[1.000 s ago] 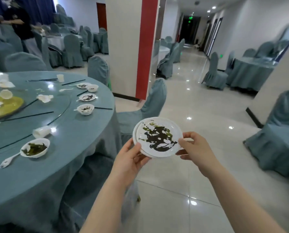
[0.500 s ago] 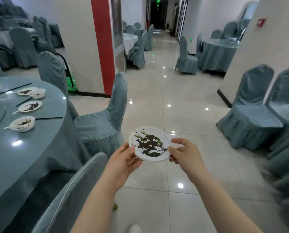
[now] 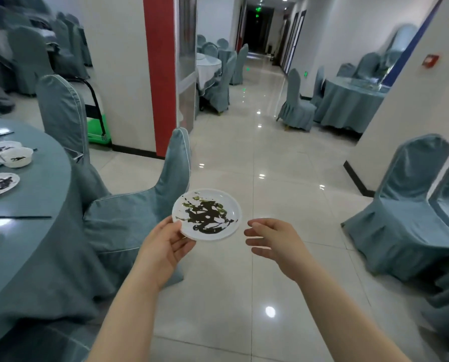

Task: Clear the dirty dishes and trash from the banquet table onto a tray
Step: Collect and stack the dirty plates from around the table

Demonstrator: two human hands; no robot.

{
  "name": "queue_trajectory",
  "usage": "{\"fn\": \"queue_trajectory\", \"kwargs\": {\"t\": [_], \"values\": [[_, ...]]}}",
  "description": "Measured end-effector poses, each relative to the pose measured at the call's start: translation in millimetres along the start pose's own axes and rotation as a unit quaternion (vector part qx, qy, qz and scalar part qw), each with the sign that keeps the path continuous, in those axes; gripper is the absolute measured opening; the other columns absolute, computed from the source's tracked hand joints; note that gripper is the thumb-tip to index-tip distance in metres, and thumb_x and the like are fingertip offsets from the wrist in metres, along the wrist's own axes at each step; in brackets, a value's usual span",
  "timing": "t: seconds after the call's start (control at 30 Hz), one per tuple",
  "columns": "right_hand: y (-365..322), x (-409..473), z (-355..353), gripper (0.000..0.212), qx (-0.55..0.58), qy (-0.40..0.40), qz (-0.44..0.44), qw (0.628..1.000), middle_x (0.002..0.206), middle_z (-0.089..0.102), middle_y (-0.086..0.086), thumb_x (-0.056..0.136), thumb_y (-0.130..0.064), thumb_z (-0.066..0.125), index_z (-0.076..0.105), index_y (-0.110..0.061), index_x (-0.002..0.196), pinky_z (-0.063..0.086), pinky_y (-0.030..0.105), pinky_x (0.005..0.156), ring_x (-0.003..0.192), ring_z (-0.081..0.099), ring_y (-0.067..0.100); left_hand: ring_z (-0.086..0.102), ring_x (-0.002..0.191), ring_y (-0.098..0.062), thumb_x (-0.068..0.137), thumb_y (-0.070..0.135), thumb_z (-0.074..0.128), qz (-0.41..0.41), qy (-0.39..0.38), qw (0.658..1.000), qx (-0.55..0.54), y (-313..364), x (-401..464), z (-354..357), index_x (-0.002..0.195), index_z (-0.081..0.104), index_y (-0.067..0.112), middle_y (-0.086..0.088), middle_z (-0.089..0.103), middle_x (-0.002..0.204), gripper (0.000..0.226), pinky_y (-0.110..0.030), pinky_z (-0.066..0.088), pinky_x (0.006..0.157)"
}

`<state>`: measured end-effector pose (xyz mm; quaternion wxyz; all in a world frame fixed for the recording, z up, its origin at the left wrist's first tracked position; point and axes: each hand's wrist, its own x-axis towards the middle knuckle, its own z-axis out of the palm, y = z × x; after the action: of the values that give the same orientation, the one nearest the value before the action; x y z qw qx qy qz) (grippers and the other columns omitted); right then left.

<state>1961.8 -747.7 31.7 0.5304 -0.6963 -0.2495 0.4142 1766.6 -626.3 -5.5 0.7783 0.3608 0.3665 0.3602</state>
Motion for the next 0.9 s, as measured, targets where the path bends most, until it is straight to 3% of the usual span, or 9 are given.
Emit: {"fn": "queue_trajectory", "kwargs": {"t": [0.17,0.43,0.7,0.9], "values": [[-37.2,68.5,18.0,0.016,-0.003,-0.071,0.011,0.997,0.098,0.073,0.008,0.092,-0.021,0.059,0.067,-0.013,0.103,0.057,0.032,0.074,0.08,0.07,0.021,0.071,0.084,-0.019,0.097,0.013,0.047,0.022,0.039,0.999,0.001,26.0,42.7,-19.2,0.108,0.063,0.017,-0.008,0.075,0.097,0.02,-0.03,0.058,0.07],[-62.6,196.8,113.4,0.016,-0.032,-0.219,0.036,0.974,0.095,0.074,0.006,0.094,-0.021,0.056,0.064,-0.013,0.106,0.054,0.034,0.078,0.078,0.068,0.02,0.073,0.079,-0.018,0.096,0.015,0.049,0.059,0.189,0.978,-0.058,53.1,95.2,-84.4,0.109,0.064,0.018,-0.008,0.075,0.096,0.02,-0.026,0.057,0.058],[-82.2,315.3,233.2,0.014,-0.07,-0.373,0.065,0.923,0.084,0.075,0.003,0.094,-0.019,0.057,0.064,-0.013,0.104,0.052,0.029,0.066,0.07,0.068,0.019,0.072,0.07,-0.016,0.096,0.012,0.048,0.139,0.361,0.911,-0.14,84.2,133.2,-124.2,0.11,0.063,0.017,-0.008,0.075,0.091,0.021,-0.027,0.057,0.055],[-81.3,333.9,345.9,0.011,-0.078,-0.477,0.11,0.868,0.082,0.074,0.003,0.094,-0.016,0.055,0.064,-0.013,0.1,0.05,0.029,0.067,0.069,0.067,0.02,0.072,0.075,-0.014,0.097,0.013,0.046,0.199,0.463,0.845,-0.177,102.5,128.1,-149.3,0.11,0.062,0.02,-0.005,0.075,0.094,0.021,-0.025,0.057,0.058]]}}
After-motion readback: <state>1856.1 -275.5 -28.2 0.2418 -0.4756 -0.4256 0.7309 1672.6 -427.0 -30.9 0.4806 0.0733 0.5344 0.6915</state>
